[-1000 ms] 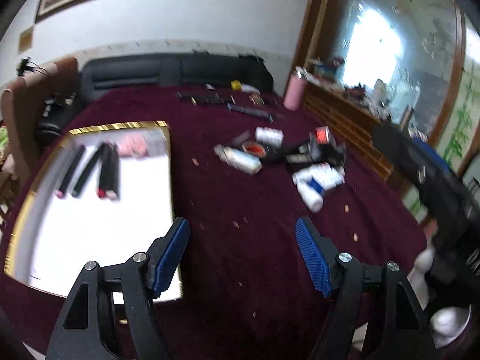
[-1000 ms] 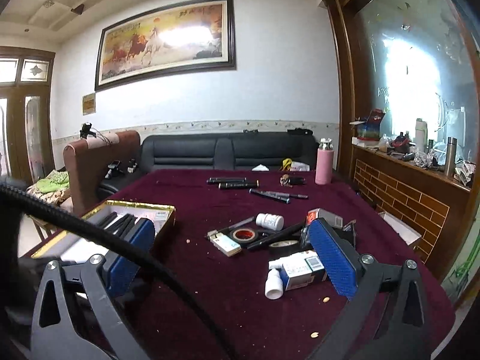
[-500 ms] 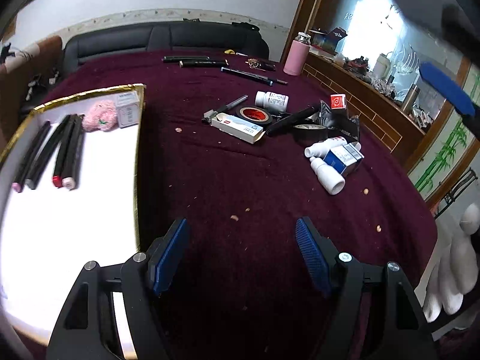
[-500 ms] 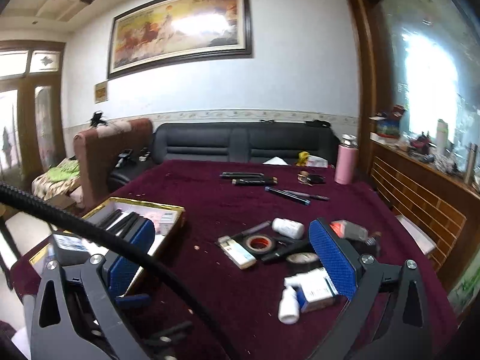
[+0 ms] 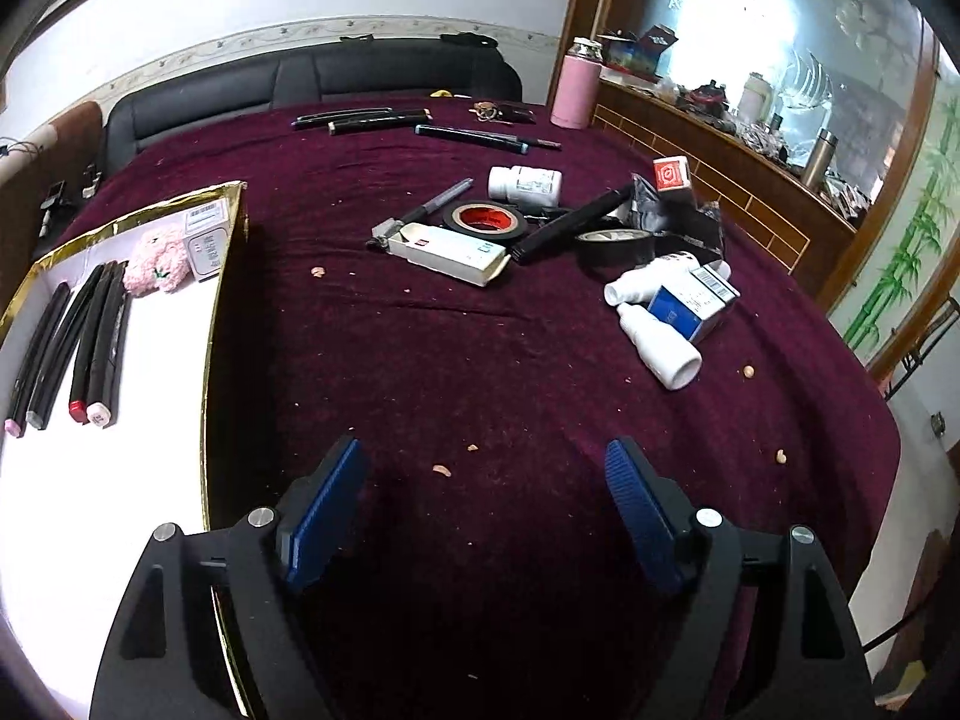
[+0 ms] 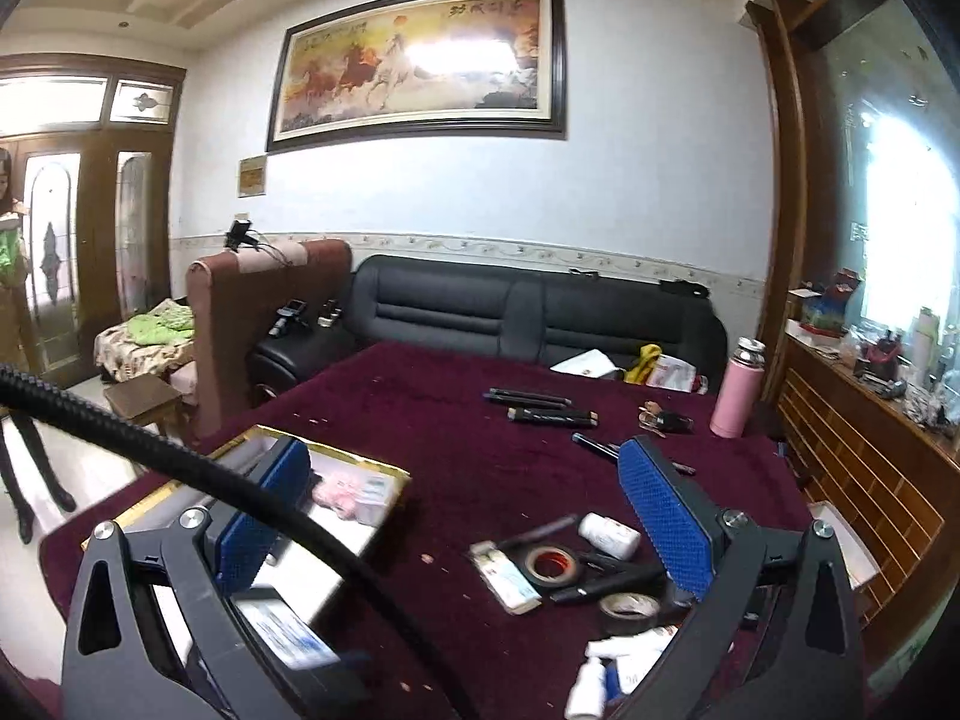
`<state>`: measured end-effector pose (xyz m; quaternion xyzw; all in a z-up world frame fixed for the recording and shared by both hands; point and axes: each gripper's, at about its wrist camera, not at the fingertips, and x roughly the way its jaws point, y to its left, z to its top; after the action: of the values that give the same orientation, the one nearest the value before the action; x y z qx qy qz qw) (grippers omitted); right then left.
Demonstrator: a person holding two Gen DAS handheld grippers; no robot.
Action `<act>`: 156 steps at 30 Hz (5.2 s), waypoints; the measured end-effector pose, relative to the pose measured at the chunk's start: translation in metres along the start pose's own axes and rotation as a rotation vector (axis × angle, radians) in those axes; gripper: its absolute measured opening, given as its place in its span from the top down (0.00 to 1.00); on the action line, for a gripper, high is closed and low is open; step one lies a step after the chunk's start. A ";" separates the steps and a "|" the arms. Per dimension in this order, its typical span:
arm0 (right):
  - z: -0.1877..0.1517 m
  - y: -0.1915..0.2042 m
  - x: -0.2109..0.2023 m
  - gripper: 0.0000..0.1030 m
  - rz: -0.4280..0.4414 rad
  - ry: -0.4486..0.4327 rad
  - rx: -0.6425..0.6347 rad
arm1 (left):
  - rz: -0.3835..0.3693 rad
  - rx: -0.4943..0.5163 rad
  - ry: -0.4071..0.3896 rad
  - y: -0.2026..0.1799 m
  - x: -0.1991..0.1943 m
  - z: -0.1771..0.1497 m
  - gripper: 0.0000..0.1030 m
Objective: Organize objects
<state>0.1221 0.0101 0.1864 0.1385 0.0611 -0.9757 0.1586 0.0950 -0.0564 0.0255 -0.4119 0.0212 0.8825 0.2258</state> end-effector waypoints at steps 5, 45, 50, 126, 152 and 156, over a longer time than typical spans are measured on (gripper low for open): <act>0.033 0.031 0.006 0.00 0.108 -0.008 -0.030 | 0.006 0.055 0.040 -0.008 0.006 -0.001 0.08; -0.050 -0.177 -0.028 0.00 -0.100 0.164 0.324 | 0.116 0.065 0.057 -0.011 0.000 0.027 0.02; -0.077 -0.198 -0.003 0.00 -0.136 0.256 0.405 | 0.168 -0.014 -0.004 0.007 0.003 0.066 0.02; -0.149 -0.118 0.080 0.77 0.096 0.670 0.458 | -0.235 -0.260 -0.082 0.072 -0.043 0.025 1.00; -0.076 0.054 0.245 0.76 0.377 0.815 0.455 | -0.122 -0.571 -0.013 0.226 0.010 0.064 1.00; -0.080 0.053 0.249 0.76 0.347 0.816 0.417 | -0.144 -0.614 -0.020 0.233 0.015 0.059 1.00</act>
<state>-0.0673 -0.0997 0.0336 0.5466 -0.1024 -0.7924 0.2506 -0.0528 -0.2461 0.0192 -0.4525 -0.2776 0.8335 0.1531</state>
